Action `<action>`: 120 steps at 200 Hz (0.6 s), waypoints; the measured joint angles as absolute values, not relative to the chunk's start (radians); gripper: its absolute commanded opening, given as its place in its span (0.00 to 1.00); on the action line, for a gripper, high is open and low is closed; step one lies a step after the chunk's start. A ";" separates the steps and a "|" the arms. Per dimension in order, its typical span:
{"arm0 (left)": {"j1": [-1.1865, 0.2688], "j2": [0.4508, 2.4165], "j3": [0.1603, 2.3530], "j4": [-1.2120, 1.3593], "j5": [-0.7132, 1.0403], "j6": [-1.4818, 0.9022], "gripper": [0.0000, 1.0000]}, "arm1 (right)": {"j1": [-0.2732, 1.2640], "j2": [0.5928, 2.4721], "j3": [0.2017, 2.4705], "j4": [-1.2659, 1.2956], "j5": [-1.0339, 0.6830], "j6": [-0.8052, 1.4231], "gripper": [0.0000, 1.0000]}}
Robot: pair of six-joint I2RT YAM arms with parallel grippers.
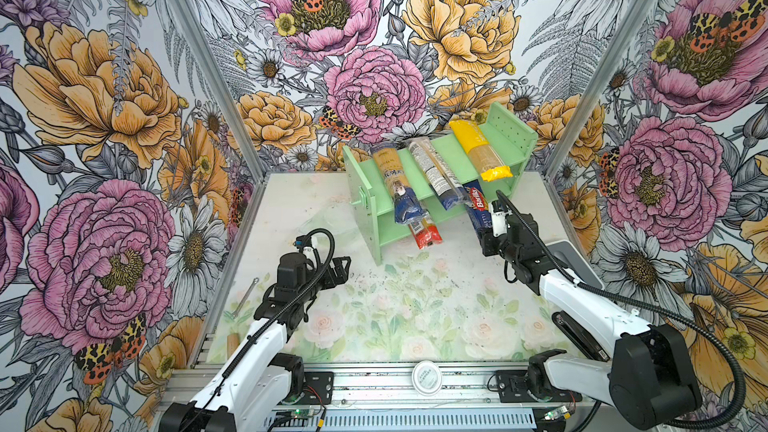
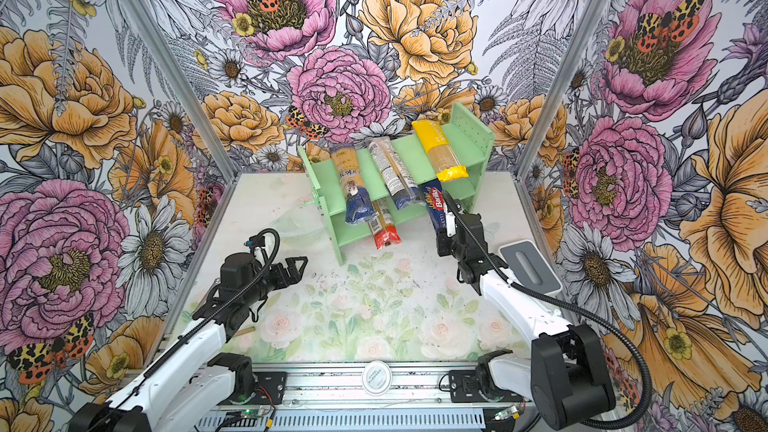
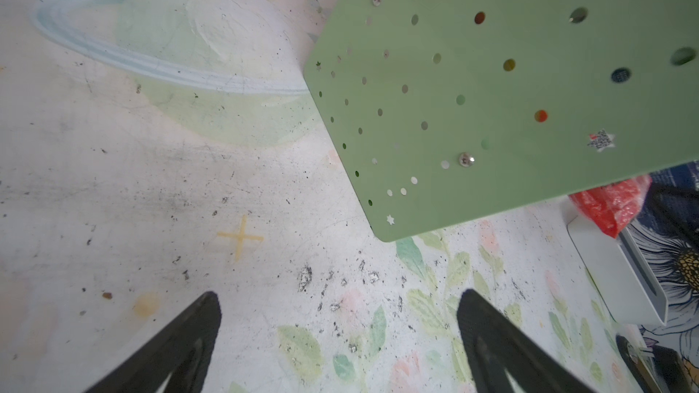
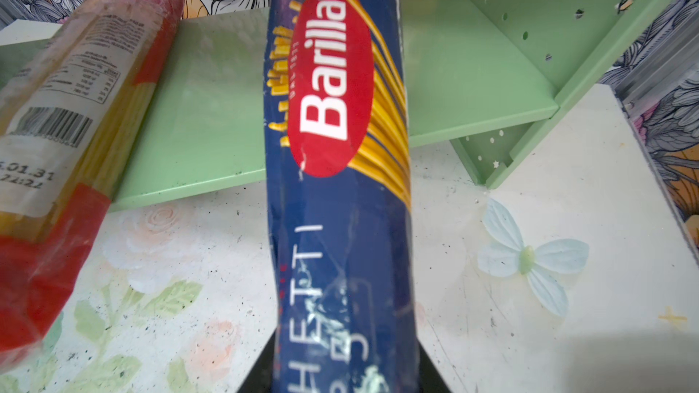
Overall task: Place and organize the pasta boxes and bags onto the shelf
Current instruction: 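Carry the upright Barilla box with the right gripper toward the shelf's lower tier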
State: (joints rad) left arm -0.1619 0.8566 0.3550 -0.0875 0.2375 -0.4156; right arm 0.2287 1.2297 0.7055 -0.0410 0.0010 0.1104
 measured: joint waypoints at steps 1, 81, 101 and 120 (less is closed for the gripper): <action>-0.162 0.857 0.355 -0.088 0.237 -0.416 0.99 | 0.228 1.232 0.706 -0.039 0.001 0.110 0.00; -0.161 0.856 0.355 -0.093 0.237 -0.415 0.99 | 0.208 1.311 0.754 0.031 -0.022 0.114 0.00; -0.161 0.856 0.355 -0.093 0.237 -0.415 0.99 | 0.206 1.320 0.771 0.052 -0.025 0.115 0.00; -0.160 0.854 0.355 -0.093 0.237 -0.413 0.99 | 0.203 1.338 0.797 0.064 -0.035 0.119 0.00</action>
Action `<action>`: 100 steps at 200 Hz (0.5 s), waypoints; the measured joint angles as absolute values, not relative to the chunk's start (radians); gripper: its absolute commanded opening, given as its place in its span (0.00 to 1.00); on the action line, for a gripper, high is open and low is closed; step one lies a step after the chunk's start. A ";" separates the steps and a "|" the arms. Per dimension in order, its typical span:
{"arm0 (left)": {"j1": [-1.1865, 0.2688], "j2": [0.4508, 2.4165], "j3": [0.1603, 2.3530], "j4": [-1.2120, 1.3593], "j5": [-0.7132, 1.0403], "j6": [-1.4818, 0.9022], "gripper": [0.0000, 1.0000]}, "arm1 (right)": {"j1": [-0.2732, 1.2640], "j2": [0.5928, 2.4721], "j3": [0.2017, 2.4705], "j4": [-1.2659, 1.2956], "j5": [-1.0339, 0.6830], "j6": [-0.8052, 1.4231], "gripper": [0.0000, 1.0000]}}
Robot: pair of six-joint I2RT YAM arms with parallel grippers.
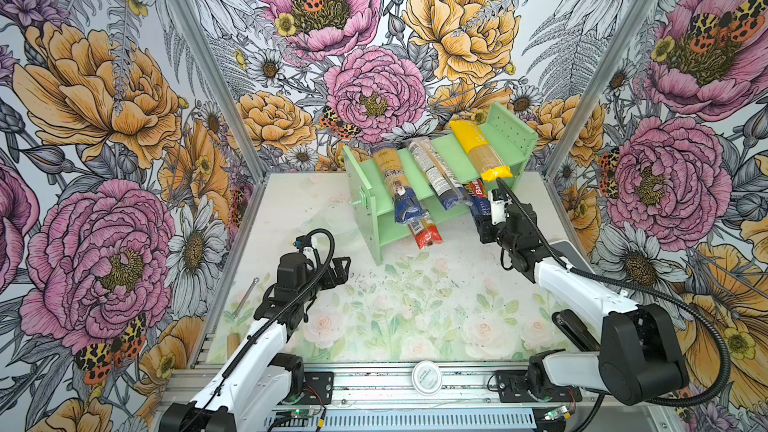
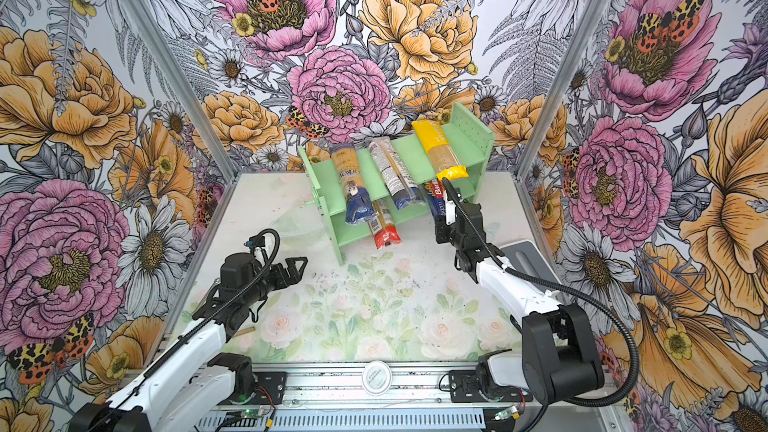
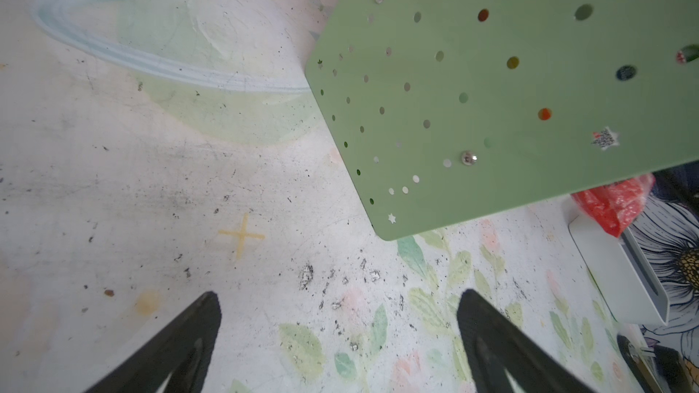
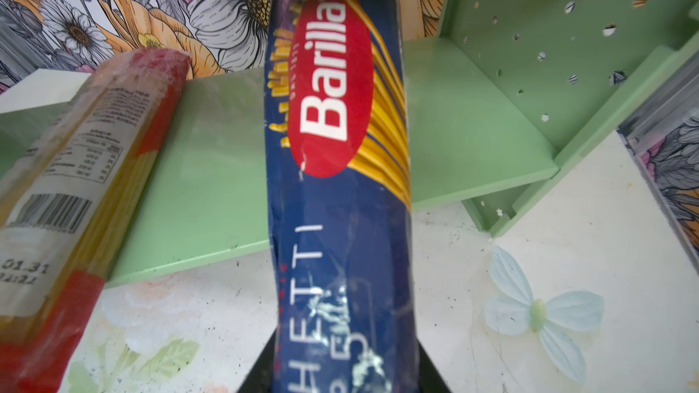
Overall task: Place and organize the pasta boxes and bags onto the shelf
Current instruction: 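Carry the upright Barilla box with the right gripper toward the shelf's lower tier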
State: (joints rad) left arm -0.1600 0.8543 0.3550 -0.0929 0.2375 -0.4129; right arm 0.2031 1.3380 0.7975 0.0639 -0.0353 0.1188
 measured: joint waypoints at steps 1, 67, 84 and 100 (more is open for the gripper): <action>-0.160 0.854 0.355 -0.093 0.237 -0.413 0.99 | 0.203 1.338 0.798 0.065 -0.035 0.119 0.00; -0.156 0.852 0.355 -0.093 0.237 -0.412 0.99 | 0.201 1.396 0.816 0.138 -0.065 0.121 0.00; -0.154 0.852 0.355 -0.093 0.237 -0.412 0.99 | 0.201 1.417 0.819 0.155 -0.078 0.121 0.00; -0.152 0.852 0.355 -0.093 0.237 -0.412 0.99 | 0.199 1.434 0.822 0.164 -0.087 0.121 0.00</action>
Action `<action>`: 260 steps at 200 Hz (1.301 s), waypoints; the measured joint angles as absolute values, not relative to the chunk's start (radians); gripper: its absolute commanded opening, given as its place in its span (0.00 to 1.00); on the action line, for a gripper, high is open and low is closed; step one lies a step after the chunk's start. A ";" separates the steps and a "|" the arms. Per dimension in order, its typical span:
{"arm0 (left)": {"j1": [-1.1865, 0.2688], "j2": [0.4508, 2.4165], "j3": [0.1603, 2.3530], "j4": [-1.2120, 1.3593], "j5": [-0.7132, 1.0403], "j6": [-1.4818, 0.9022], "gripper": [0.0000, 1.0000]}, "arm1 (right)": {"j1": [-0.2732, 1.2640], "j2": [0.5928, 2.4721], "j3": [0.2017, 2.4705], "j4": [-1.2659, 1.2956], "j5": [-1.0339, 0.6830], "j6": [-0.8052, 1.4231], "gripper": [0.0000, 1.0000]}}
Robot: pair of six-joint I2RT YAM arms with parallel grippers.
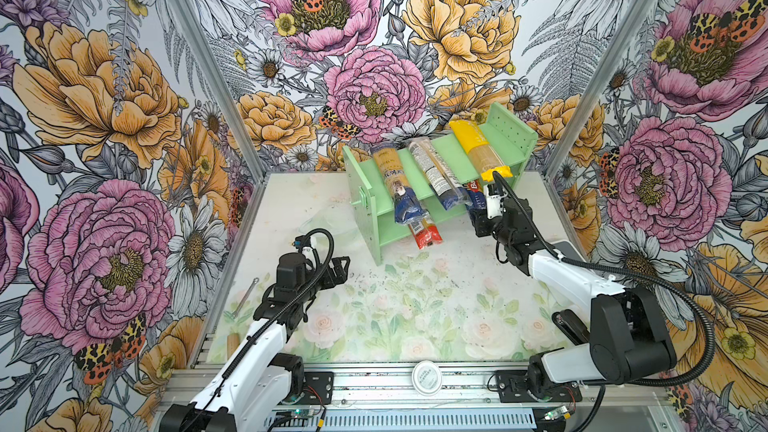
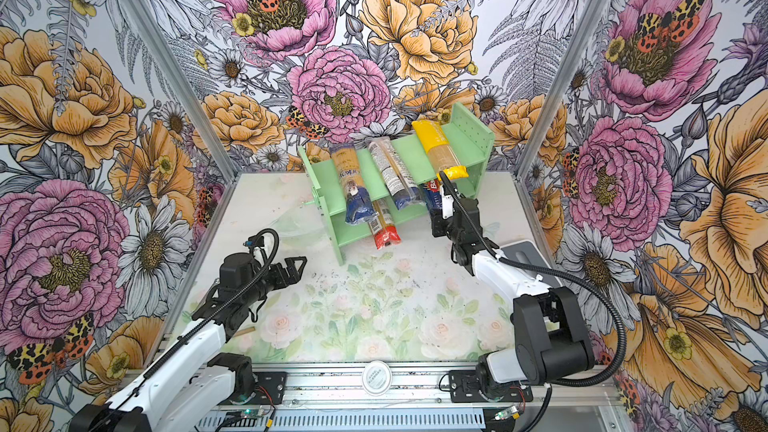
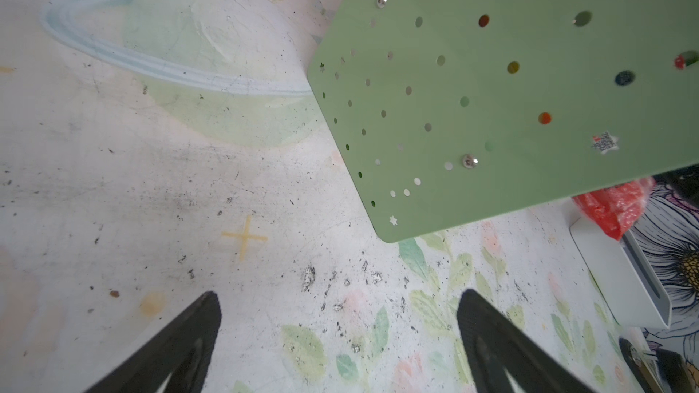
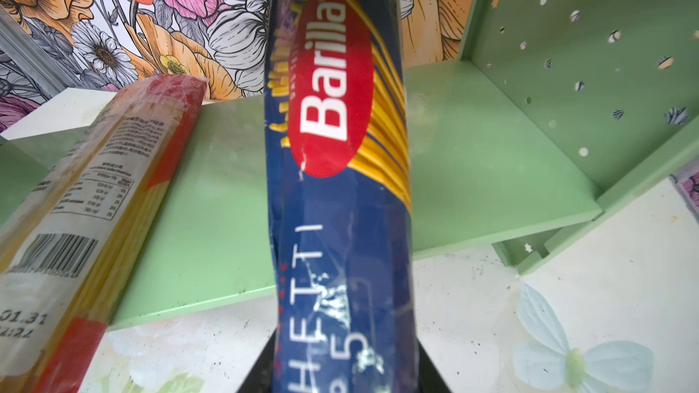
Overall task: Place and organize the pasta boxes and bags onto the shelf
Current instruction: 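Carry the upright Barilla box with the right gripper toward the shelf's lower tier, then lower the Barilla box onto the lower tier beside the red-and-white bag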
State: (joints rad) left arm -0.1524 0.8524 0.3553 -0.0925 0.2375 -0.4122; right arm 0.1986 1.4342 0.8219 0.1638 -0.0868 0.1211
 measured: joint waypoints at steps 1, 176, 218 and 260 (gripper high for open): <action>-0.152 0.852 0.355 -0.093 0.237 -0.412 0.99 | 0.199 1.435 0.822 0.165 -0.087 0.121 0.00; -0.145 0.852 0.355 -0.093 0.237 -0.412 0.99 | 0.188 1.516 0.846 0.220 -0.115 0.091 0.01; -0.145 0.852 0.355 -0.093 0.237 -0.412 0.99 | 0.183 1.534 0.852 0.221 -0.122 0.084 0.09; -0.140 0.852 0.355 -0.093 0.237 -0.412 0.99 | 0.183 1.551 0.856 0.223 -0.129 0.084 0.17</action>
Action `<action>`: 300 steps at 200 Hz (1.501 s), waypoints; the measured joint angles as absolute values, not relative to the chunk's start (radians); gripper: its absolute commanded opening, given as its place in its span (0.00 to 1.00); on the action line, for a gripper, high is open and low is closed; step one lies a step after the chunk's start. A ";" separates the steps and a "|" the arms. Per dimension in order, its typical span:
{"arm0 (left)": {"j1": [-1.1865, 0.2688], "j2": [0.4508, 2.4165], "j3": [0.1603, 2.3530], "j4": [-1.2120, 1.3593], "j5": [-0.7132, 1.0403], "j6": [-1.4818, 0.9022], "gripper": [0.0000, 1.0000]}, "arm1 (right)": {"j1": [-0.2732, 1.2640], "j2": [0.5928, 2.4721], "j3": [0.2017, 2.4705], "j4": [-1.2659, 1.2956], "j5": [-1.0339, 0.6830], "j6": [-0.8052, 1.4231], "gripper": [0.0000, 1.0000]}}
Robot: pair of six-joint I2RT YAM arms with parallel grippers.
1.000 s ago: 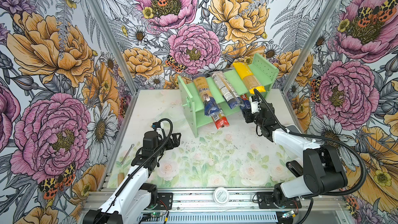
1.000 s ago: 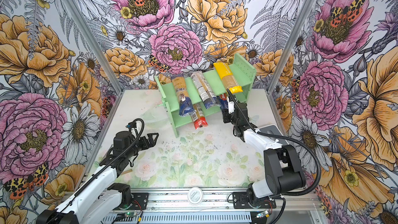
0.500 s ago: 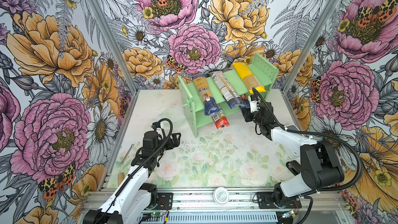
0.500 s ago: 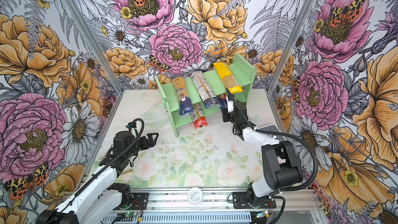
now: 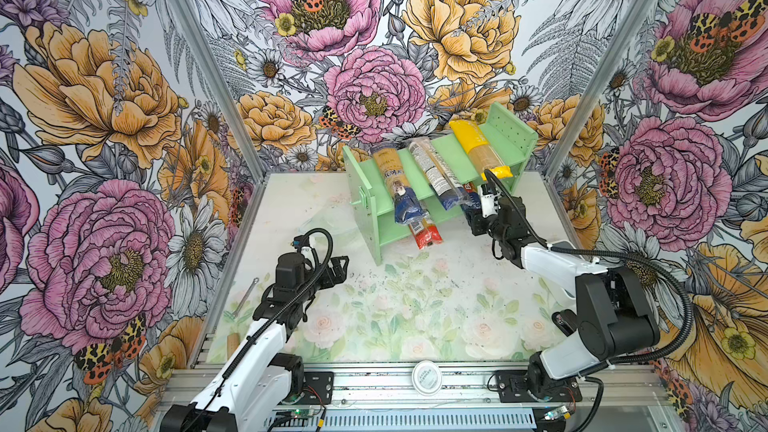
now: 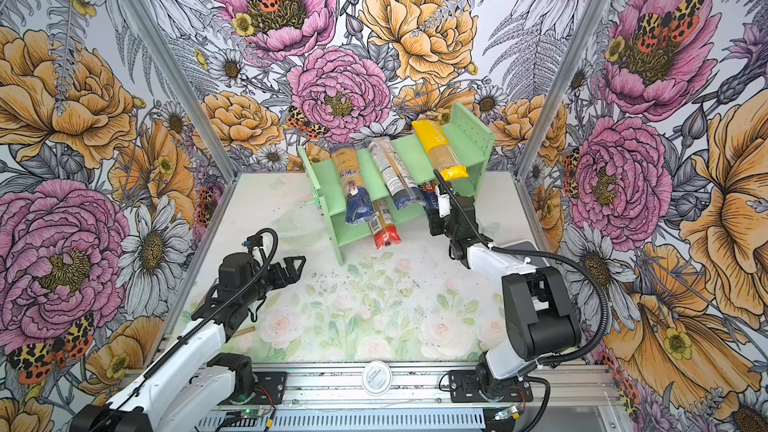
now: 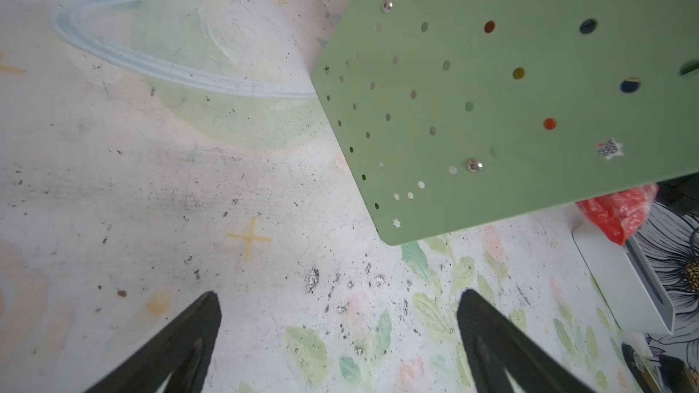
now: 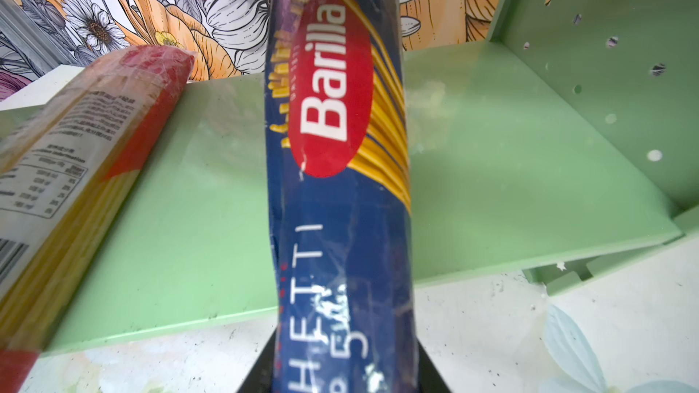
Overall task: Place and organize the pasta boxes and bags onto the shelf
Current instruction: 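Lower the Barilla box onto the lower tier beside the red-and-white bag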
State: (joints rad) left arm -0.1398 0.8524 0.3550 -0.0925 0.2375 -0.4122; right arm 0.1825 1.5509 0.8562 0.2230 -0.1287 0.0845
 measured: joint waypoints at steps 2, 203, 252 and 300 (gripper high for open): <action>-0.139 0.852 0.355 -0.093 0.237 -0.412 0.99 | 0.183 1.551 0.856 0.223 -0.129 0.084 0.18; -0.139 0.841 0.355 -0.093 0.237 -0.413 0.99 | 0.182 1.572 0.884 0.213 -0.130 0.096 0.42; -0.139 0.830 0.355 -0.093 0.237 -0.413 0.99 | 0.182 1.572 0.902 0.191 -0.137 0.095 0.47; -0.139 0.830 0.355 -0.094 0.237 -0.413 0.99 | 0.182 1.572 0.920 0.193 -0.137 0.095 0.47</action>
